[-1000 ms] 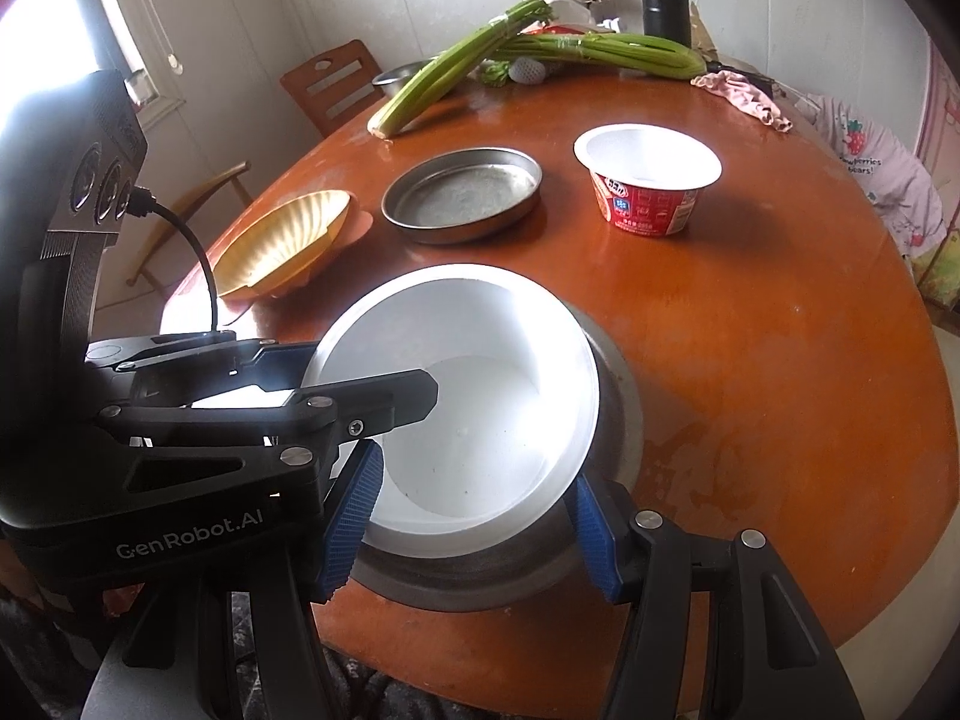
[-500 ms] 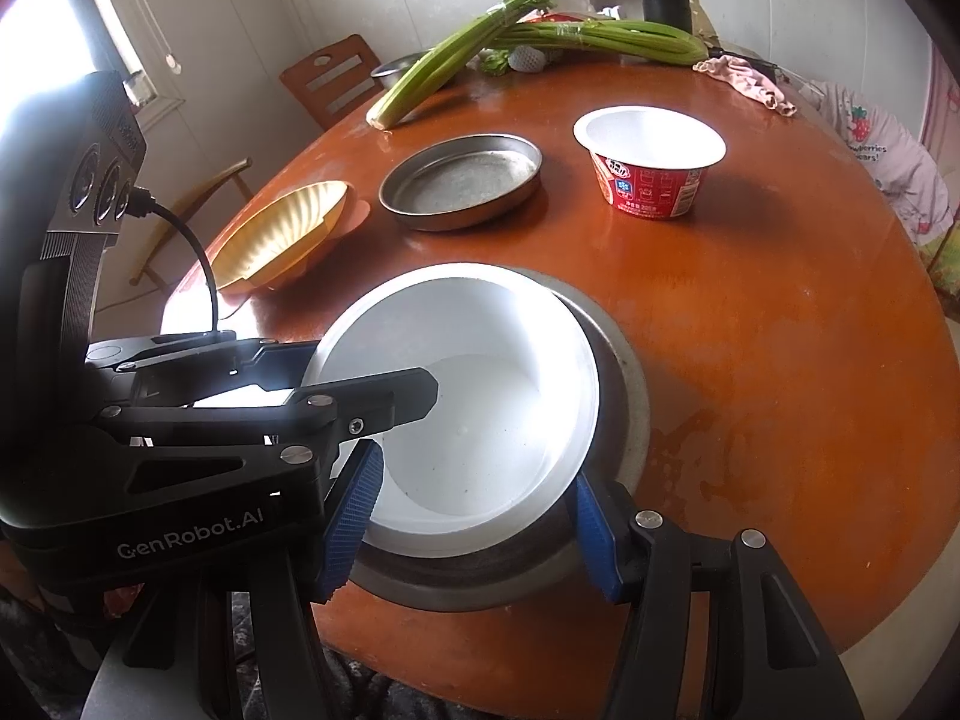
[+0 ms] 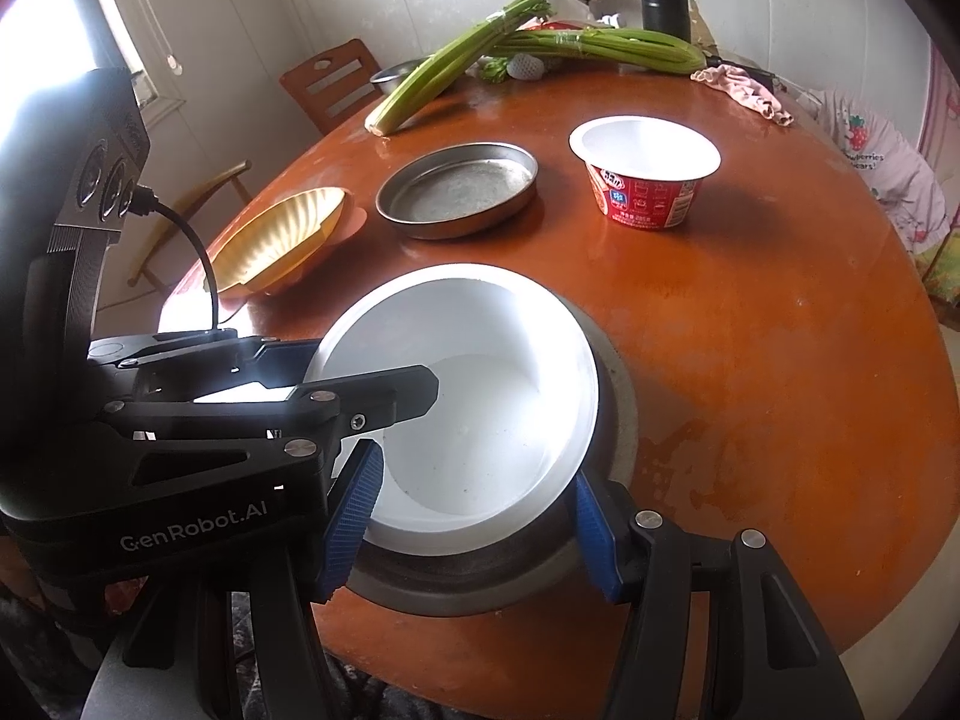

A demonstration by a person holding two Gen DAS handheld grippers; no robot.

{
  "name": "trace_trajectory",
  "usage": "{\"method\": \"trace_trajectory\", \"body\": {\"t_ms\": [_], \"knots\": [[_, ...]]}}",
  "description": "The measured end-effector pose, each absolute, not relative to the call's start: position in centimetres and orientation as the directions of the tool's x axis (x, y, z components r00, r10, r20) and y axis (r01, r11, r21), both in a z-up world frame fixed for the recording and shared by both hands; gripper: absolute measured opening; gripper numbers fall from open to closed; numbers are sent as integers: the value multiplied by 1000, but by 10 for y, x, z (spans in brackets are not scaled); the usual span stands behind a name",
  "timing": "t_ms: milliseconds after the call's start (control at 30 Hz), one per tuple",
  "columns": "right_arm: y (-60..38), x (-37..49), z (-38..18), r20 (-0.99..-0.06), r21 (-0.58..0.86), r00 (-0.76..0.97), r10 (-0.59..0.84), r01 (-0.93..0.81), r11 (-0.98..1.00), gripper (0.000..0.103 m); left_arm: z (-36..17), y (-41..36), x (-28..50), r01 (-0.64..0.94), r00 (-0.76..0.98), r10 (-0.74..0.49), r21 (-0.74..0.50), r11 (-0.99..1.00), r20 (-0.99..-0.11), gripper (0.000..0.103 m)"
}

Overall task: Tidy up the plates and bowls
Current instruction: 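Lower the white bowl into the steel bowl and open the right gripper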

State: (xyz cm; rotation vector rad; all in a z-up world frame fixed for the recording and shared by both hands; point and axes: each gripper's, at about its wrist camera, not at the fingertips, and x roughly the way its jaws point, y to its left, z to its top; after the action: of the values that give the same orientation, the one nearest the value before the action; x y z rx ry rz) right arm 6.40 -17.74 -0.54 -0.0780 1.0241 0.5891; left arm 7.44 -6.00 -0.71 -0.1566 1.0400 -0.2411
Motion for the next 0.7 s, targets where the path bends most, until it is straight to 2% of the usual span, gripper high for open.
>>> {"method": "trace_trajectory", "body": {"t_ms": [700], "knots": [[-179, 64, 0, -817, 169, 410, 406, -503, 848, 62, 0, -57, 73, 120, 511, -270, -243, 962, -816, 40]]}}
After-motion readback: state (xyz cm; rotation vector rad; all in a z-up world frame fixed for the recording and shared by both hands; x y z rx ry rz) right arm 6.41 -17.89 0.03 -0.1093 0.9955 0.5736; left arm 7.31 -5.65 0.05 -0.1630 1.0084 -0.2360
